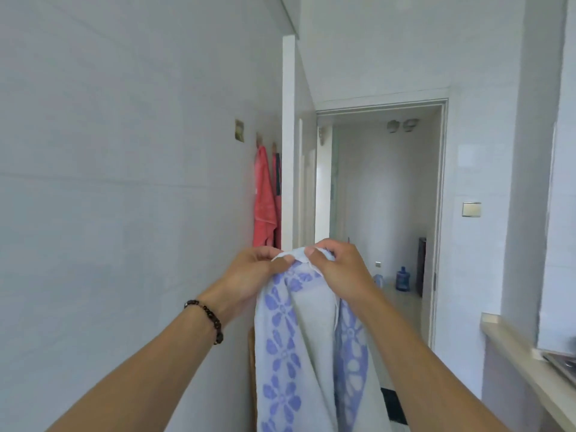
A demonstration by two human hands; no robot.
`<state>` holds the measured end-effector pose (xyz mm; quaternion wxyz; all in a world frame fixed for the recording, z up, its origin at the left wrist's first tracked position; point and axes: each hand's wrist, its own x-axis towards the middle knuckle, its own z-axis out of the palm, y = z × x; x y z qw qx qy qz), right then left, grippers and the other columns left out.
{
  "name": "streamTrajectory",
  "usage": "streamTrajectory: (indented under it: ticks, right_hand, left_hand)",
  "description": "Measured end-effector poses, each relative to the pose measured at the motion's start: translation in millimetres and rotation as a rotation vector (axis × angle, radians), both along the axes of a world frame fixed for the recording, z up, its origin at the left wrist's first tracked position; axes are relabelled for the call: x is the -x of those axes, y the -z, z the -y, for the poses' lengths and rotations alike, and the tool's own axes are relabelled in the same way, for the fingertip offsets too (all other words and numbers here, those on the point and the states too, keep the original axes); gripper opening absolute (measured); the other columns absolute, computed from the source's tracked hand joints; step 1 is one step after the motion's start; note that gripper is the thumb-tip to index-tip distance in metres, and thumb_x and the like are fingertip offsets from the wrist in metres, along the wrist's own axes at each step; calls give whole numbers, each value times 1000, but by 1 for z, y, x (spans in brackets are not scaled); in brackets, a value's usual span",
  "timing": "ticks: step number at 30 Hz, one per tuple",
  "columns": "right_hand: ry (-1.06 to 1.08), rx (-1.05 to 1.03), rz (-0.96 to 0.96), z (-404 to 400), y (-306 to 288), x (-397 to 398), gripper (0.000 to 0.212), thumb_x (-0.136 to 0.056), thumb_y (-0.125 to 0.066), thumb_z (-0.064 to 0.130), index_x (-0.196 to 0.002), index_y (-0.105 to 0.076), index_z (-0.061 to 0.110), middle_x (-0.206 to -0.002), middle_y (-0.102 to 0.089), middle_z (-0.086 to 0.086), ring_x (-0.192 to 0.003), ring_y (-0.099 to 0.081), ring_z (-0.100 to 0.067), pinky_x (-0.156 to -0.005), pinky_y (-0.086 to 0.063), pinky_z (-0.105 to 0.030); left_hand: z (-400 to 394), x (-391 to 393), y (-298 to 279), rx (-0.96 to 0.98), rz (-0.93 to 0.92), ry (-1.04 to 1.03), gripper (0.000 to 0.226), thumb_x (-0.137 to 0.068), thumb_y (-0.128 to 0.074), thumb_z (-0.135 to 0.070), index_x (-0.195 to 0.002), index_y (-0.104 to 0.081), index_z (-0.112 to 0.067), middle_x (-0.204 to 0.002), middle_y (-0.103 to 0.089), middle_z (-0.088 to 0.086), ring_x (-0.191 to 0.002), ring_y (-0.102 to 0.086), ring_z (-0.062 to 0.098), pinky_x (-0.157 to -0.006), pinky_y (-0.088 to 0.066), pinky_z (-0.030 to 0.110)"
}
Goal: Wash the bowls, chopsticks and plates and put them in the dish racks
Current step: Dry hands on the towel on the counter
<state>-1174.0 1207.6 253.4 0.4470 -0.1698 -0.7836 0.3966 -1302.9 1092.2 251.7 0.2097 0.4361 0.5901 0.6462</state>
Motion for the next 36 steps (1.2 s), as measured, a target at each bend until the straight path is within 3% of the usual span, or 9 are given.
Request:
streamTrajectory:
  ticks: [5, 11, 15, 18, 20, 22, 27, 31, 36]
  right_hand:
    - [-20, -18, -82, -62, -35, 105, 20, -99, -55, 16, -88, -68, 4, -87, -67, -7, -73, -56, -9, -60, -40, -8]
    - [-85, 48, -149, -131, -79, 214, 24, -103, -50, 18, -100, -65, -1, -90, -61, -2, -77, -56, -11, -62, -42, -10]
    - [-304, 77, -211, -175, -97, 281, 20, -102, -52, 17, -108, -70, 23, -113, -67, 5, -105, -64, -13, -91, -53, -24]
    - [-450, -41, -232, -209, -105, 320, 15, -95, -67, 29, -88, -75, 19, -87, -73, 5, -81, -68, -12, -76, -54, -27]
    - [-443, -202, -230, -228, -115, 348, 37, -92, -71, 28, -61, -57, 13, -57, -50, 3, -54, -45, -13, -54, -37, -27]
    - [-337, -339, -267, -243, -123, 379, 53, -95, -67, 29, -51, -38, 21, -48, -32, 9, -50, -28, -10, -51, -24, -30]
    - [-307, -146, -477, -271, -149, 449, 53, -102, -54, 29, -55, -31, 21, -48, -33, 8, -52, -31, -12, -56, -27, -32]
    - [-242, -46, -525, -294, -179, 495, 48, -101, -55, 25, -56, -39, 17, -55, -43, 5, -56, -41, -15, -59, -34, -32]
    - [-194, 91, -590, -331, -228, 540, 40, -96, -64, 27, -63, -43, 17, -61, -40, 6, -55, -37, -11, -54, -31, -25]
  left_hand:
    - [-40, 94, -22, 82, -129, -11, 15, -93, -70, -19, -86, -72, -5, -86, -73, 12, -73, -66, 19, -65, -53, 24]
    - [-83, 185, -58, 37, -232, -221, 32, -99, -61, -23, -71, -62, -8, -70, -63, 8, -62, -57, 18, -65, -47, 27]
    - [-134, 241, -100, -87, -320, -472, 36, -99, -62, -26, -67, -54, -10, -64, -47, 8, -58, -43, 18, -59, -38, 29]
    - [-167, 279, -131, -122, -412, -586, 43, -98, -63, -26, -60, -48, -12, -54, -44, 2, -51, -41, 17, -55, -38, 26]
    - [-187, 299, -154, -62, -488, -631, 43, -97, -64, -26, -60, -50, -10, -49, -45, -1, -44, -40, 14, -48, -37, 21]
    - [-205, 315, -171, 9, -549, -665, 43, -97, -65, -26, -59, -50, -11, -50, -42, 0, -41, -36, 12, -43, -33, 19]
    - [-232, 354, -204, 46, -592, -732, 44, -94, -68, -35, -61, -57, -8, -54, -47, 6, -45, -39, 16, -47, -36, 23]
    - [-251, 380, -230, 161, -833, -851, 45, -98, -63, -29, -56, -56, -13, -51, -48, -3, -44, -40, 9, -46, -35, 16]
    - [-274, 413, -265, 261, -1167, -1015, 13, -95, -65, -33, -90, -61, -22, -85, -62, 0, -76, -58, 18, -62, -45, 27]
